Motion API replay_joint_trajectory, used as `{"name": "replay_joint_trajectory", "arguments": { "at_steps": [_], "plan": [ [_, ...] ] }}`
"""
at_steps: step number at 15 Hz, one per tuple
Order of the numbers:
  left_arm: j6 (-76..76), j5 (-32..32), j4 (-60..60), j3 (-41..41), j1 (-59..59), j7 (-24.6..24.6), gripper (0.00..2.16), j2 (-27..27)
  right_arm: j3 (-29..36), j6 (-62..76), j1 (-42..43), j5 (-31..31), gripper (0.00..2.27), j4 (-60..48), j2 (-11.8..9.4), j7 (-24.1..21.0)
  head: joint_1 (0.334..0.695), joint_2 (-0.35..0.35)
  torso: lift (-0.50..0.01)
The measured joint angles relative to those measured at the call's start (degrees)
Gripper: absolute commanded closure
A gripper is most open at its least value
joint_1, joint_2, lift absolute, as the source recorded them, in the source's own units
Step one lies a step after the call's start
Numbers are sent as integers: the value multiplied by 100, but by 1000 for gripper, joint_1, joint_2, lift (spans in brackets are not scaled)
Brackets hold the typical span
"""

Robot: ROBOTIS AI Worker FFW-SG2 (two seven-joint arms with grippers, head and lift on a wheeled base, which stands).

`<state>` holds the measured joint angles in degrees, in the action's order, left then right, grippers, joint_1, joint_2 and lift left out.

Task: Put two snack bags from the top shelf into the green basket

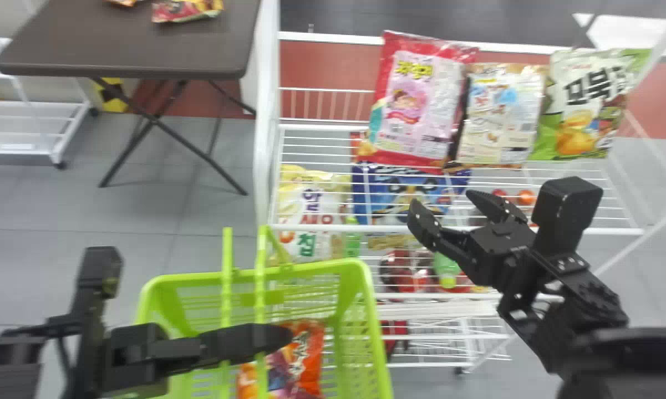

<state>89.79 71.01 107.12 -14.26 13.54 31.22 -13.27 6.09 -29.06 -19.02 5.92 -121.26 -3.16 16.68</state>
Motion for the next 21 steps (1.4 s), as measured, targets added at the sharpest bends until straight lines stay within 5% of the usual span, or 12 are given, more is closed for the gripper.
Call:
{"name": "replay_joint_trajectory", "arguments": {
  "at_steps": [8, 13, 18, 19, 21],
  "plan": [
    [0, 0, 20, 33, -22, -42, 2142, -15, 1025, 600, 1933, 112, 53, 2298, -156, 387, 695, -326, -1],
    [0, -9, -20, 91, -138, -63, 2142, -52, 1004, 966, 2948, -85, 53, 3836, -493, 413, 695, -347, -1],
    [0, -36, -118, 208, -288, -71, 2142, -63, 664, 1115, 3732, -529, 93, 4995, -584, 558, 695, -320, -1],
    [0, -40, -189, 280, -370, -66, 2142, -70, 624, 1119, 3828, -636, 211, 5157, -591, 556, 695, -318, -1],
    [0, -48, -291, 374, -488, -47, 2142, -81, 601, 1160, 3967, -783, 866, 5421, -605, 555, 695, -322, -1]
  ]
}}
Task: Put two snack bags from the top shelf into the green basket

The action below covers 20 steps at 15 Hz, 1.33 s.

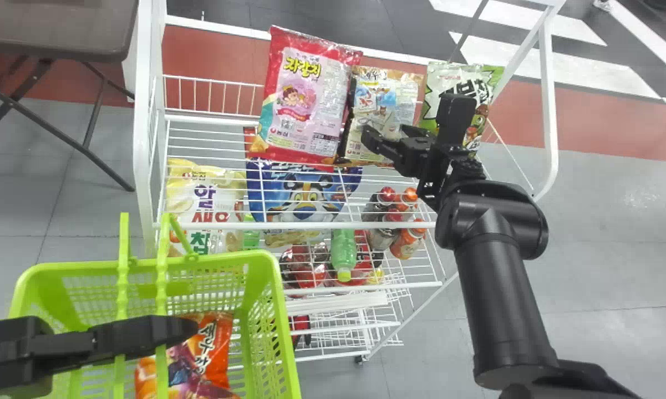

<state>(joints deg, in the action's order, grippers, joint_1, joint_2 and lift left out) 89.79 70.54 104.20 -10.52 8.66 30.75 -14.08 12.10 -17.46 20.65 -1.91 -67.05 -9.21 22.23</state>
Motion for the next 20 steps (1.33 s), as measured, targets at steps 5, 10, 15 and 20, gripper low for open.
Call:
{"name": "replay_joint_trajectory", "arguments": {
  "at_steps": [5, 10, 15, 20],
  "plan": [
    [0, 0, -31, -2, -11, 6, 2142, -9, 74, 231, -61, -15, 2115, 100, 2, -89, 695, -330, -1],
    [0, -1, -28, 14, -5, -8, 2142, -23, 256, 411, -461, 71, 2243, -400, 6, -79, 695, -350, -1],
    [0, 34, 3, 18, 12, -16, 2142, -34, 288, -17, -1125, 193, 2243, -1553, 69, -97, 695, -350, -1],
    [0, 45, 11, 59, 1, -34, 2142, -48, 335, -372, -1365, 202, 2243, -2166, 63, -20, 695, -350, -1]
  ]
}}
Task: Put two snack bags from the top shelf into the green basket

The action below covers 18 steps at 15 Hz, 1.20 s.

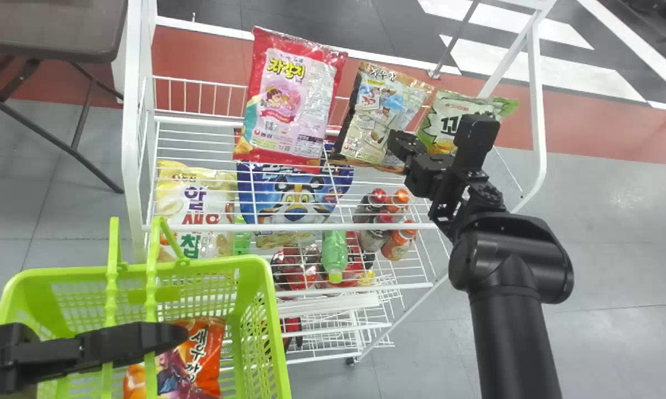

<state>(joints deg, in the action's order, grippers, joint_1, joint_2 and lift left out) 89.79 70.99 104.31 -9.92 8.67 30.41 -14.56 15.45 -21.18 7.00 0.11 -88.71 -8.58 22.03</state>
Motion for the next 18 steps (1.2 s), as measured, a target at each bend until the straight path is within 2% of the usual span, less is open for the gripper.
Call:
{"name": "replay_joint_trajectory", "arguments": {
  "at_steps": [5, 7, 18],
  "plan": [
    [0, 2, 1, -12, 3, 1, 2142, -10, 132, -61, 165, 8, 2243, 245, -71, 192, 695, -350, -1],
    [0, 2, -2, -18, 11, 8, 2142, -12, 150, -320, -10, 115, 2243, -2, -68, 289, 695, -350, -1],
    [0, 2, -43, -47, 17, 18, 2142, -11, 739, -3512, -1622, 1280, 2243, -3629, -16, 530, 695, -350, -1]
  ]
}}
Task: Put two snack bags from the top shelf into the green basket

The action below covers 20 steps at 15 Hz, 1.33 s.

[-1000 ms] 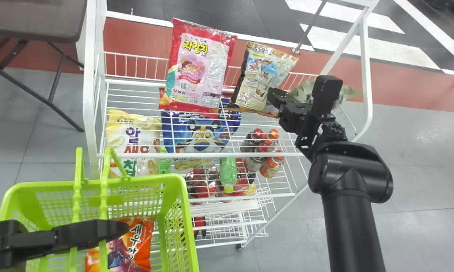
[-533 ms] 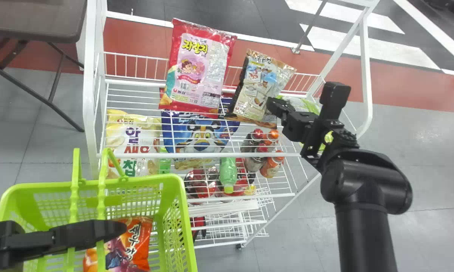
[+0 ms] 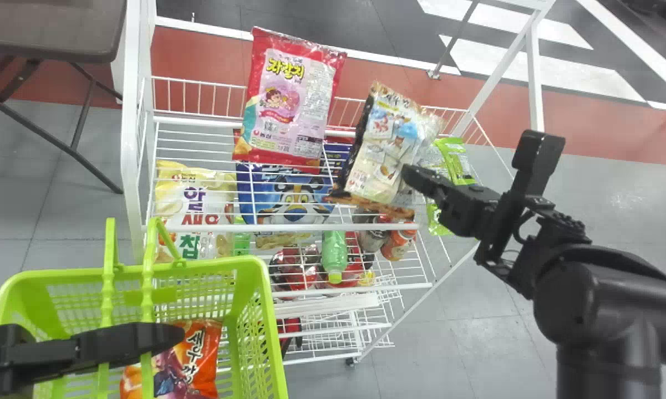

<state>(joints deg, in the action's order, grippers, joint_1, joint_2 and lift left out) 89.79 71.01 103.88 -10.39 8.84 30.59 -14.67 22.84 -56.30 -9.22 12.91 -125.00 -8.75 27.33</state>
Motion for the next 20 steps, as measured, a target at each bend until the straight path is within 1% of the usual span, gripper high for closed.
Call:
{"name": "replay_joint_trajectory", "arguments": {
  "at_steps": [3, 6, 7, 10, 11, 14, 15, 16, 17, 18, 20],
  "plan": [
    [0, 0, 5, -64, 69, 18, 2142, 4, -46, -1036, -318, 312, 2243, -713, 76, 95, 695, -344, -1],
    [0, 0, 15, -84, 86, 35, 2142, 16, -372, -1613, -588, 531, 2243, -1130, 174, 258, 695, -288, -1],
    [0, 0, 20, -85, 89, 35, 2142, 23, -573, -1686, -662, 558, 2243, -1188, 197, 267, 695, -244, -1],
    [0, 6, 34, -84, 91, 38, 2142, 38, -1310, -1789, -774, 481, 2240, -1203, 236, 240, 695, -169, -1],
    [0, 9, 35, -82, 91, 42, 2142, 45, -1631, -1834, -796, 403, 2240, -1163, 252, 222, 695, -114, -1],
    [0, 9, 35, -80, 91, 53, 2142, 67, -2512, -1821, -847, 96, 2226, -910, 304, 157, 695, -33, -1],
    [0, 9, 35, -82, 91, 54, 2142, 69, -2765, -1767, -852, -48, 2148, -758, 310, 149, 695, 11, -1],
    [0, 9, 35, -84, 91, 53, 2142, 69, -2957, -1715, -852, -193, 1804, -619, 310, 148, 695, 28, -1],
    [0, 9, 34, -85, 91, 53, 2142, 69, -3124, -1671, -854, -335, 576, -472, 305, 165, 695, 40, -1],
    [0, 9, 30, -86, 91, 52, 2142, 70, -3218, -1636, -861, -431, -2, -366, 295, 202, 695, 48, -1],
    [0, 9, 19, -85, 91, 61, 2142, 70, -3260, -1202, -967, -574, 26, -262, 266, 259, 695, 52, -1]
  ]
}}
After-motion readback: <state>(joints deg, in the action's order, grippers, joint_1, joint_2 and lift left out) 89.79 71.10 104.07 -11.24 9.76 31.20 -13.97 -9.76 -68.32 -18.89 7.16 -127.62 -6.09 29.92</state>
